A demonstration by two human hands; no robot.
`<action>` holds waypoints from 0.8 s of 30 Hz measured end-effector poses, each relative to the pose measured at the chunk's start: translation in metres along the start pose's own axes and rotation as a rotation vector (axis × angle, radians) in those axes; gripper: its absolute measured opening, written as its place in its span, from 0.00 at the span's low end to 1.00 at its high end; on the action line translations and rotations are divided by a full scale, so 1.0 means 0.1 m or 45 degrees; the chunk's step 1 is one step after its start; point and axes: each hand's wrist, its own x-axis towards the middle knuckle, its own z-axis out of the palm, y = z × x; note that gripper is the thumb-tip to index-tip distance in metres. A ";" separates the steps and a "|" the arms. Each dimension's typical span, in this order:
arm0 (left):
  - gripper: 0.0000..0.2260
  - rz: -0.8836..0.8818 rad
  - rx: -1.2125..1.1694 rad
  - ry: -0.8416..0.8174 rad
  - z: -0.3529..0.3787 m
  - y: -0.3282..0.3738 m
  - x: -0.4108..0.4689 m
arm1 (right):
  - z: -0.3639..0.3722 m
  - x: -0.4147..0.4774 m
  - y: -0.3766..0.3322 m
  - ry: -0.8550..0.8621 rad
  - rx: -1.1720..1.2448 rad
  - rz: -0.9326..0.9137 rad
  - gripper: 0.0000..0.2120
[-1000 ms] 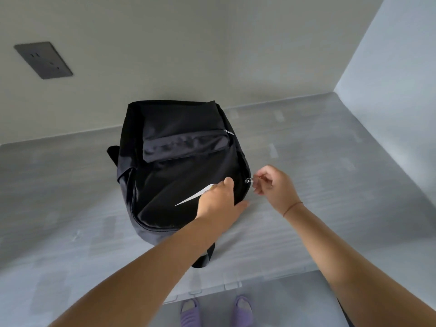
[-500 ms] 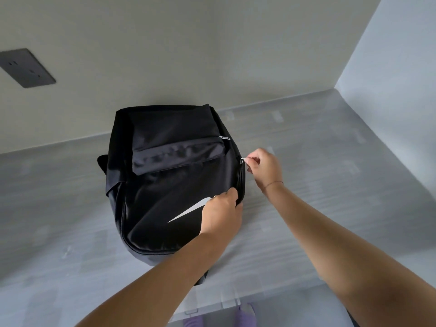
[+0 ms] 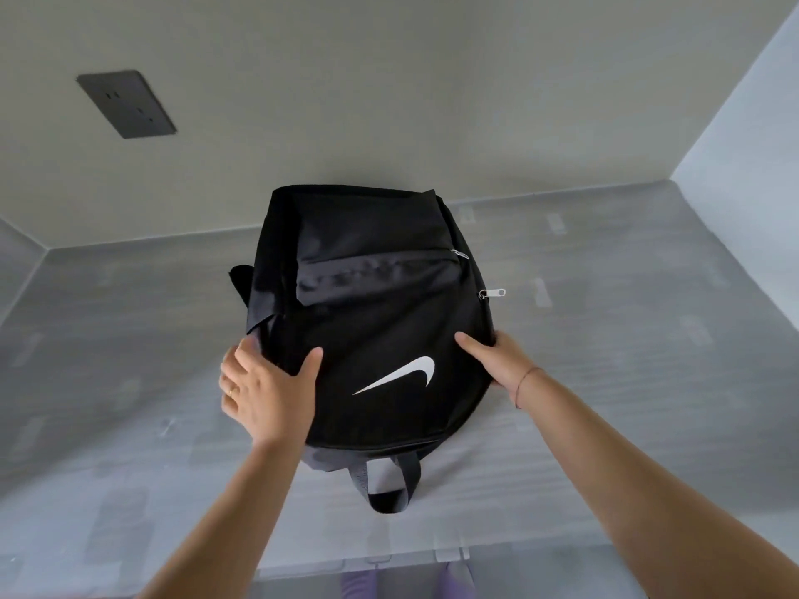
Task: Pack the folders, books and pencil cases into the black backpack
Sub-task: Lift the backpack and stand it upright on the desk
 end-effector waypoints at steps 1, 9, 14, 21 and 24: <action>0.40 -0.183 -0.092 -0.129 0.00 -0.11 0.04 | 0.03 0.00 0.02 0.047 -0.003 -0.032 0.18; 0.18 -0.253 -0.415 -0.582 -0.12 -0.17 -0.09 | 0.14 -0.26 -0.07 0.118 -0.107 -0.285 0.07; 0.06 -0.214 -0.769 -0.530 -0.63 0.12 0.12 | 0.15 -0.65 -0.55 0.135 0.101 -0.450 0.06; 0.06 -0.162 -1.211 -0.548 -1.52 0.96 0.74 | 0.26 -1.04 -1.90 0.201 0.325 -0.635 0.10; 0.06 -0.200 -1.308 -0.554 -1.80 1.28 1.00 | 0.32 -1.16 -2.34 0.208 0.462 -0.664 0.11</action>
